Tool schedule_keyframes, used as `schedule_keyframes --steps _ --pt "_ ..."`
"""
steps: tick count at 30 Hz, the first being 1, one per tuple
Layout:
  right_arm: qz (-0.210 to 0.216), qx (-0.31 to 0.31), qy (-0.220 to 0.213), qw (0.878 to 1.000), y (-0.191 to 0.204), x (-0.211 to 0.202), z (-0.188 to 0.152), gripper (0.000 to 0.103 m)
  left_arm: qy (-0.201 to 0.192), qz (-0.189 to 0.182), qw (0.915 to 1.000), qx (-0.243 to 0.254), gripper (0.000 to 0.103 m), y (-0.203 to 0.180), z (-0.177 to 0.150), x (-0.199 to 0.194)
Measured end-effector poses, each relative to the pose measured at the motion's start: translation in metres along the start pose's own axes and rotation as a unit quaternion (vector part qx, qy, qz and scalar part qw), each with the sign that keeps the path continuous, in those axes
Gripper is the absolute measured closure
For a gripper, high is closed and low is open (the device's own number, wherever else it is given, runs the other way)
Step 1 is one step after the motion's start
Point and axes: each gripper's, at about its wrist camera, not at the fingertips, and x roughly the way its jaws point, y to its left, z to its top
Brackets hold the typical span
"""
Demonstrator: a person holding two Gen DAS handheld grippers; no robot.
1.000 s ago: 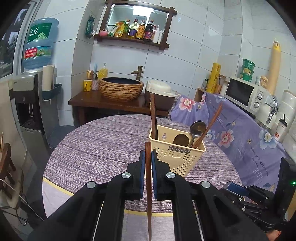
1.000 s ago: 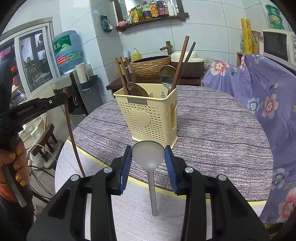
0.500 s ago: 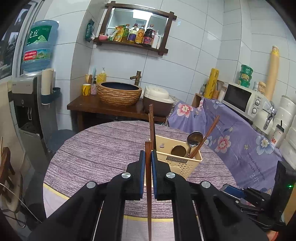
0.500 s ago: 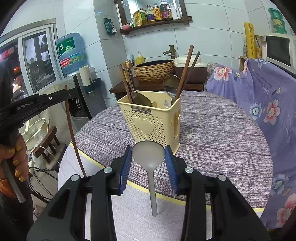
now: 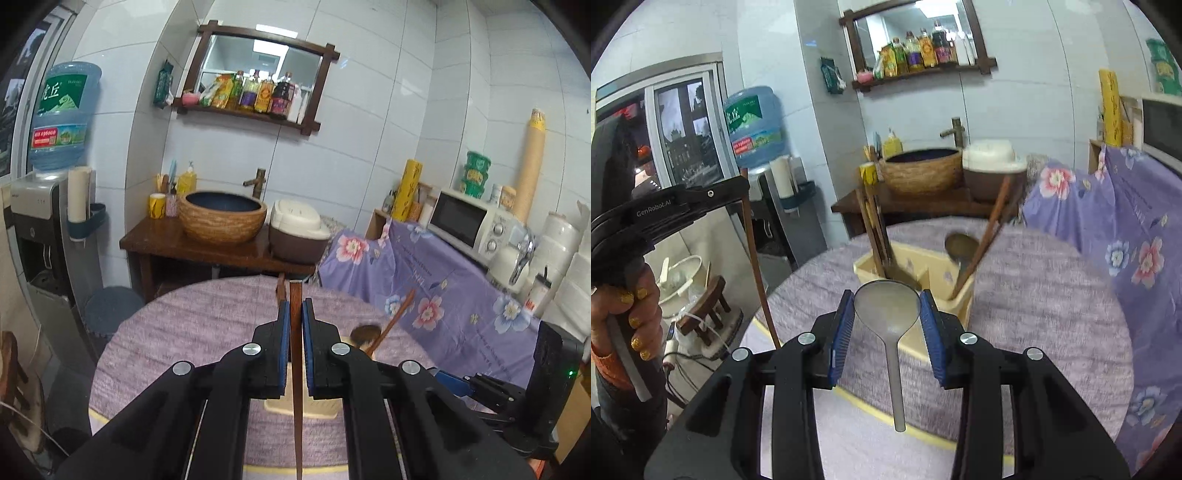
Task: Organize utensils
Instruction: 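Lower the chopstick and spoon into the holder and open both tools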
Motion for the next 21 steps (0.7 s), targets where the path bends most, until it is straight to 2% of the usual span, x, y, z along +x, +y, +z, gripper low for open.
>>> schedule_keyframes --steps 6,10,14,21 --pt "-0.038 -0.023 -0.074 0.996 0.007 0.002 0.073 0.066 -0.064 0.008 0.9979 0.004 0.095 -0.014 0.058 0.007" --pt "-0.058 -0.036 -0.101 0.993 0.01 0.017 0.098 0.066 -0.093 0.02 0.9954 0.01 0.095 -0.025 0.079 0.029" --pt "-0.069 -0.042 -0.105 0.991 0.009 0.036 0.097 0.066 -0.101 0.036 0.9941 0.015 0.095 -0.03 0.077 0.058" --pt "-0.096 -0.039 -0.098 0.99 -0.003 0.069 0.064 0.066 -0.1 0.063 0.9928 0.019 0.095 -0.026 0.035 0.089"
